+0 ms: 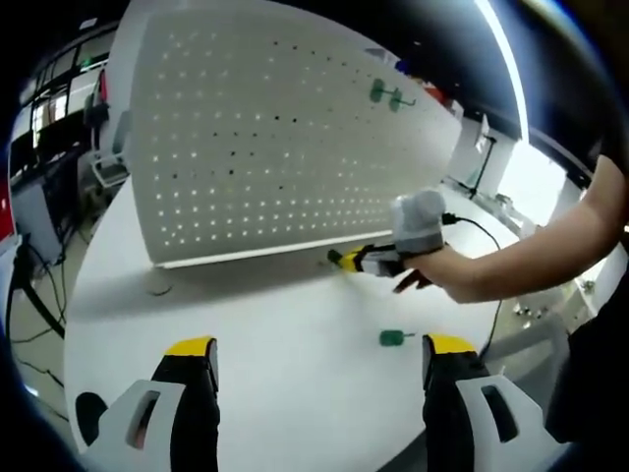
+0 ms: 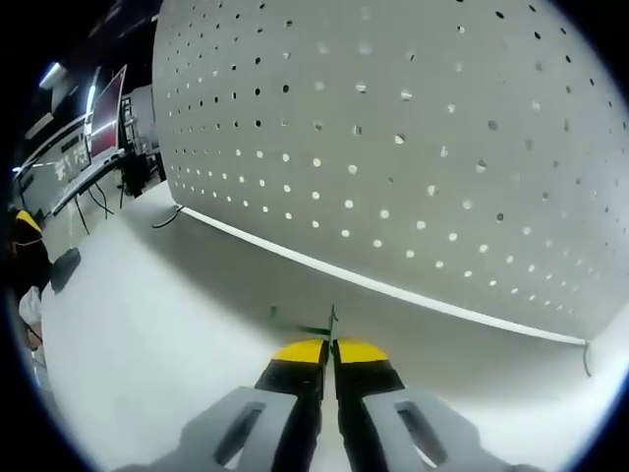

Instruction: Insert the hook assembly into the mounting plate slot until the hook locks in place.

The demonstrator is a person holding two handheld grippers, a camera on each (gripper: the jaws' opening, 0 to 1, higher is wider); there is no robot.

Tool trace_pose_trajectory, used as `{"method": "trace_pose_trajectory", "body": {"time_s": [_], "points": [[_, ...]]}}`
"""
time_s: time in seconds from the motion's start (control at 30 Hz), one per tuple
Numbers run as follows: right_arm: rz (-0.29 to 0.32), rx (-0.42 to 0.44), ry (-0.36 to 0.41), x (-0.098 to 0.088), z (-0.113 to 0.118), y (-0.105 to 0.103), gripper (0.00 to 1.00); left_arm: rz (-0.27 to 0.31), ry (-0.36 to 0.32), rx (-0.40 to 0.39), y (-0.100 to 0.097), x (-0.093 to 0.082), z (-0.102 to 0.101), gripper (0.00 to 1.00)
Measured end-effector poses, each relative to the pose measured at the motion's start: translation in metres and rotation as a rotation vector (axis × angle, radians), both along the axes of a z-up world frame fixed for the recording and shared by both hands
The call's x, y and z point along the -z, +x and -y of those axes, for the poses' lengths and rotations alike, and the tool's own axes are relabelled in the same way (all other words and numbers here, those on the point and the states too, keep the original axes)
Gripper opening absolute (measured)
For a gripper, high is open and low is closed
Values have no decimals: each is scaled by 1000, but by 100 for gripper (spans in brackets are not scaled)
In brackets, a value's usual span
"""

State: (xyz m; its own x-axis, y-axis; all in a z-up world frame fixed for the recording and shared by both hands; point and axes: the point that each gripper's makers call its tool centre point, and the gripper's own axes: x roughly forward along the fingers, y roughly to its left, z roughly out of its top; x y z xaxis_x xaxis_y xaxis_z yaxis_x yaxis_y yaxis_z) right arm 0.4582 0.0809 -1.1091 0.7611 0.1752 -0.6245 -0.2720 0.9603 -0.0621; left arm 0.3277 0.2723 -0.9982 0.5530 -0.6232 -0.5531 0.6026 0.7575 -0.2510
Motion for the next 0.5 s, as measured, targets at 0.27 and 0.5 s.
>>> {"method": "trace_pose_trajectory", "body": {"time_s": [0.27,0.5], "points": [[24,4,22,-15,2,-3,0,25,3,-1,-2,-11,0,87],[56,2,33,-34,2,-7,0,43,3,-5,-8,-20,-1,87]]}}
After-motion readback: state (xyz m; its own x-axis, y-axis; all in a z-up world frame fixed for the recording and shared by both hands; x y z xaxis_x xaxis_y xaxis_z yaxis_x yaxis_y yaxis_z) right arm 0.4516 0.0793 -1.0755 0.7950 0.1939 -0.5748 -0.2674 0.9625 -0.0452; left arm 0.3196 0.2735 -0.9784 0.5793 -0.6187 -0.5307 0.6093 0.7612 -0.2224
